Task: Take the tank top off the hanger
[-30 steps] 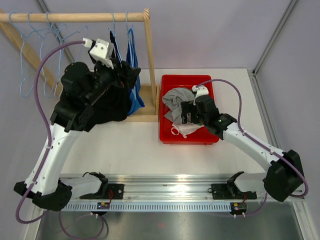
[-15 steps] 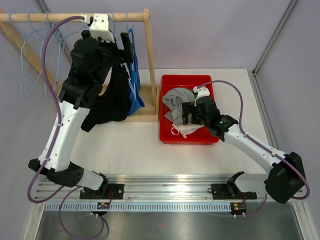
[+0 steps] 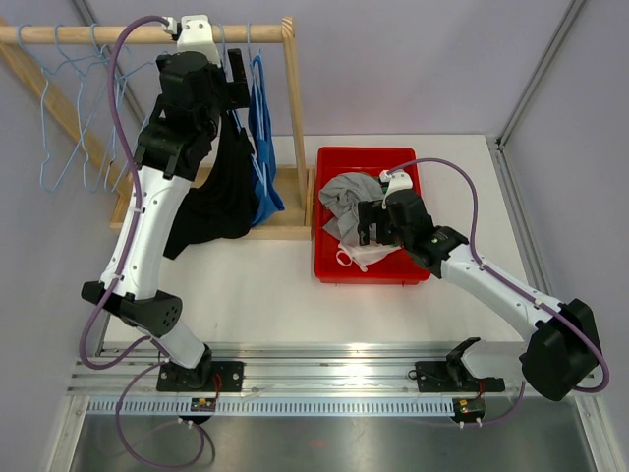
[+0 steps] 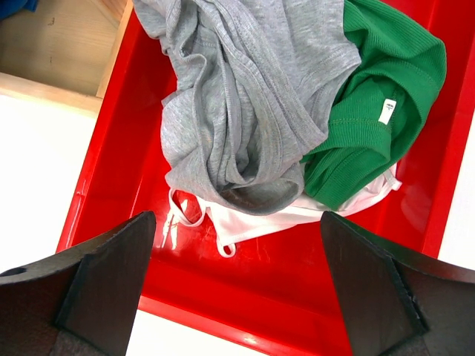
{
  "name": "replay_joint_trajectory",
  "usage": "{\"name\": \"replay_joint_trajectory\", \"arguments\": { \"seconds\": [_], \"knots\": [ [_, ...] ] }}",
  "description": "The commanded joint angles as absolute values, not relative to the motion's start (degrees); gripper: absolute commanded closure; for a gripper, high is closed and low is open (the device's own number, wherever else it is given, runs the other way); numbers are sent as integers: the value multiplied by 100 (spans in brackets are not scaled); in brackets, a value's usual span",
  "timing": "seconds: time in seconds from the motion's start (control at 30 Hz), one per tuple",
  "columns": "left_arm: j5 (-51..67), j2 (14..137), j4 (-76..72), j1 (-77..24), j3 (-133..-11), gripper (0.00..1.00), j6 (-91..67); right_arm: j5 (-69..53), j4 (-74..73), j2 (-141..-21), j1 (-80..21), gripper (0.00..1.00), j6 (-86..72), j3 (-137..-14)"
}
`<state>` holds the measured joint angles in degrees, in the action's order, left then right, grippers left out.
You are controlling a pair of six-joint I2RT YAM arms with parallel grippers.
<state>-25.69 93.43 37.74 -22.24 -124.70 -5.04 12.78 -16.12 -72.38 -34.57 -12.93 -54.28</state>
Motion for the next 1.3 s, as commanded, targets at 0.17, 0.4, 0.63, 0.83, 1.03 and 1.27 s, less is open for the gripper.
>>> {"name": "replay_joint_trajectory", "arguments": {
  "seconds": [0.17,0.4,0.63,0.83,1.03,1.27],
  "knots": [
    [-2470,9351,3472,-1978,-12164,18,-659,1397,-1424,-7128,-3516,0,-1345,-5396],
    [-2215,9264,3323,-1969,-11927,60,-782,1433,-1433,-7216,-3507,1,-1345,-5414],
    [-2118,9036,3270,-1969,-11786,96,-809,1398,-1441,-7260,-3507,1,-1353,-5423],
    [-2101,8737,3033,-1969,-11532,100,-809,1380,-1441,-7330,-3507,0,-1345,-5449],
    [-2048,8525,2909,-1969,-11610,100,-721,1310,-1441,-7418,-3516,1,-1354,-5467],
    [-1740,8552,2865,-1969,-12110,100,-440,1257,-1468,-7515,-3507,0,-1345,-5502]
  ]
}}
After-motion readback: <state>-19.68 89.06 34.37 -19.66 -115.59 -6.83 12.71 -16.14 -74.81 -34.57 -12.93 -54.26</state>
